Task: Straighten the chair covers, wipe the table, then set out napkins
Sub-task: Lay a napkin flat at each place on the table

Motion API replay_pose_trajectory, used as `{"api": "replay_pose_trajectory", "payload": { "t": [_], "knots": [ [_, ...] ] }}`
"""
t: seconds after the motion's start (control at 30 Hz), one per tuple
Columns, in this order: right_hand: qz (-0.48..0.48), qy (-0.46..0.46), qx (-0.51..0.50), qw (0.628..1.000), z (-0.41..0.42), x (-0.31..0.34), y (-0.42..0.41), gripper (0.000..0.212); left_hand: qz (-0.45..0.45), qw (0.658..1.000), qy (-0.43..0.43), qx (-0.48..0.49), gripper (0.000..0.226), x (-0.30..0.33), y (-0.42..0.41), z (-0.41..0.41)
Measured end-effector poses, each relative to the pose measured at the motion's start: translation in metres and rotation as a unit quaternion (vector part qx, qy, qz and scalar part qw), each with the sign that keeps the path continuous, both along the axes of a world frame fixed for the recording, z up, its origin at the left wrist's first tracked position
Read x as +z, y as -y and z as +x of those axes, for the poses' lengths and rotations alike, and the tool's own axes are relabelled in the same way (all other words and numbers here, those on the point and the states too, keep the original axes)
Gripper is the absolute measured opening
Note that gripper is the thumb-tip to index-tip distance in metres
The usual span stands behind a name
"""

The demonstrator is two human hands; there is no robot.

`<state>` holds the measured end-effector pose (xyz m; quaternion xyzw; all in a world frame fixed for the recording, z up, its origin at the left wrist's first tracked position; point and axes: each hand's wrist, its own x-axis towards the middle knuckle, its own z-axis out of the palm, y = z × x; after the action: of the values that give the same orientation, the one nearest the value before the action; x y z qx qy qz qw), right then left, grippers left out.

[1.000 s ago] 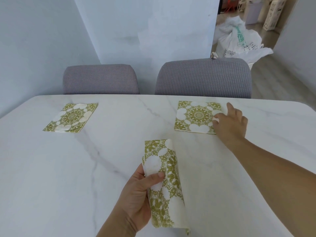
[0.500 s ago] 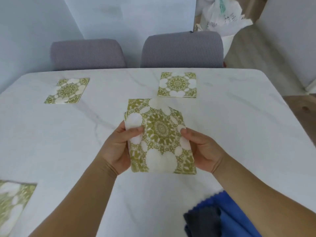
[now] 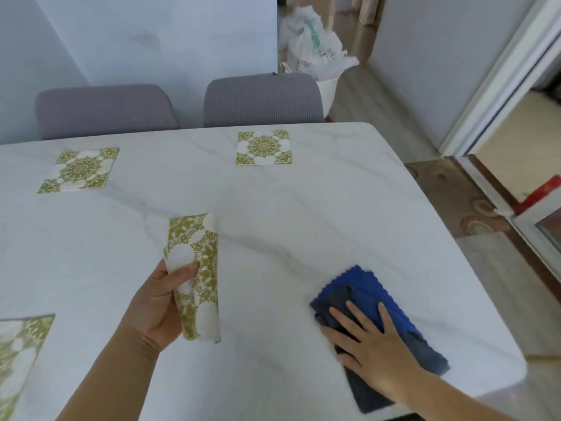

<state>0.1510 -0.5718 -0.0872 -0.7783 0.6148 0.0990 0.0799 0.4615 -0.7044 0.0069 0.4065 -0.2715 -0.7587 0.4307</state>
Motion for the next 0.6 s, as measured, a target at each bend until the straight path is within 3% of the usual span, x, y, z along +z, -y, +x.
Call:
{"api": "replay_pose_trajectory", "payload": {
  "t": [0.27, 0.37, 0.4, 0.47, 0.5, 0.53, 0.6],
  "knots": [
    [0.151, -0.09, -0.198, 0.964, -0.131, -0.001, -0.027, 0.082, 0.011, 0.999, 0.005, -0.04, 0.042, 0.008, -0.025, -0.017],
    [0.123, -0.106, -0.246, 0.956, -0.137, 0.012, -0.03, 0.064, 0.016, 0.998, -0.004, -0.056, 0.043, 0.013, -0.032, -0.031],
    [0.07, -0.083, -0.242, 0.964, -0.126, 0.014, -0.027, 0.064, 0.02, 0.998, -0.009, -0.06, 0.041, 0.015, -0.033, -0.036],
    [-0.059, 0.115, -0.267, 0.955, -0.084, 0.021, -0.015, 0.065, 0.03, 0.997, -0.015, -0.064, 0.036, 0.017, -0.037, -0.049],
    [-0.078, 0.268, -0.322, 0.905, -0.056, 0.03, -0.007, 0.059, 0.033, 0.997, -0.019, -0.065, 0.034, 0.018, -0.039, -0.056],
    [-0.04, 0.413, -0.385, 0.824, -0.028, 0.038, 0.0, 0.053, 0.035, 0.997, -0.027, -0.068, 0.033, 0.019, -0.041, -0.063],
    [0.13, 0.639, -0.45, 0.611, 0.018, 0.048, 0.014, 0.063, 0.037, 0.995, -0.048, -0.077, 0.034, 0.019, -0.045, -0.075]
  ]
}}
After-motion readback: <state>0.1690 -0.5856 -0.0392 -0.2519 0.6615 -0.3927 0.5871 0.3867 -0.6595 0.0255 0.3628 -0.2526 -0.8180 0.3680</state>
